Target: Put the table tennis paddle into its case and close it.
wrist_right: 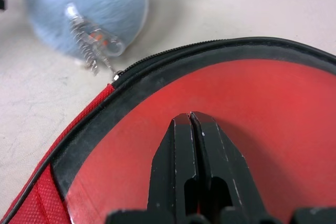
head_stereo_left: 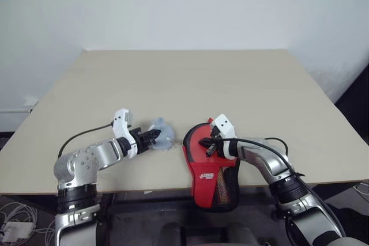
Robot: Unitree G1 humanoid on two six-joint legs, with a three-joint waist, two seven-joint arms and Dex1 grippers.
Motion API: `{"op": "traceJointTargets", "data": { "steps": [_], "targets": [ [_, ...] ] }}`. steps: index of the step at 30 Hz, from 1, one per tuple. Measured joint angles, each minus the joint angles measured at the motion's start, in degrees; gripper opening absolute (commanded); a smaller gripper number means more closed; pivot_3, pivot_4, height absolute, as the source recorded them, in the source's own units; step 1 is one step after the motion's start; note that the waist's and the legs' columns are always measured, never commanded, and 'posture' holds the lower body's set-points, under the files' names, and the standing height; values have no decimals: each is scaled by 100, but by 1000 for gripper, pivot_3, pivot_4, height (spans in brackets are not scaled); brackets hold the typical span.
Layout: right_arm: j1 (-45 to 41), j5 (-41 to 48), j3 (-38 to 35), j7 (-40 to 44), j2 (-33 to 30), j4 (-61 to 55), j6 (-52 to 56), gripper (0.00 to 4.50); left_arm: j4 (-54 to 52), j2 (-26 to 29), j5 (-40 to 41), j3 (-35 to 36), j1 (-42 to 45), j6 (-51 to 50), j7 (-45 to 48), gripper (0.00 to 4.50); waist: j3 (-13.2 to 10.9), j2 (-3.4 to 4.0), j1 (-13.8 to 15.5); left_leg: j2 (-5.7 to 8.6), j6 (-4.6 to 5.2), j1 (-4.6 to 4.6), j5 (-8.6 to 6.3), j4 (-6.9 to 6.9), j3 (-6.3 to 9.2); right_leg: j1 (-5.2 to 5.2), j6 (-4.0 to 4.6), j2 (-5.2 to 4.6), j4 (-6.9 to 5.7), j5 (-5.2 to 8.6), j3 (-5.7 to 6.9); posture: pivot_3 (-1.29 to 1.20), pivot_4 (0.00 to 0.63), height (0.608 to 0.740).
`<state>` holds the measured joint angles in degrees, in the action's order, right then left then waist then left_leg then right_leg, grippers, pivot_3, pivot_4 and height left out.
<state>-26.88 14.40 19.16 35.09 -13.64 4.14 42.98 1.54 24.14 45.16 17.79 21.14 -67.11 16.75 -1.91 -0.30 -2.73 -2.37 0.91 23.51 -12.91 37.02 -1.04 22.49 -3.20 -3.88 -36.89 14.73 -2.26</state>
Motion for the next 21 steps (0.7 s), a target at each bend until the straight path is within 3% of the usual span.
{"op": "traceJointTargets", "data": {
  "steps": [8, 21],
  "targets": [
    [0, -63, 13, 74, -64, -60, 94, 35, 1249, -19, -902, -728, 791, 851, 335, 0, 2, -2, 19, 2, -4, -5, 4, 5, 11, -12, 0, 0, -1, 0, 11, 0, 0, 740],
    [68, -163, 40, 82, -83, -210, 283, 35, 3649, -658, -2115, -1344, 2235, 2405, 647, 0, 8, 3, 223, 25, 5, -15, 37, 17, 32, -27, -18, 0, -7, 8, 5, 0, 0, 740]
  ]
}}
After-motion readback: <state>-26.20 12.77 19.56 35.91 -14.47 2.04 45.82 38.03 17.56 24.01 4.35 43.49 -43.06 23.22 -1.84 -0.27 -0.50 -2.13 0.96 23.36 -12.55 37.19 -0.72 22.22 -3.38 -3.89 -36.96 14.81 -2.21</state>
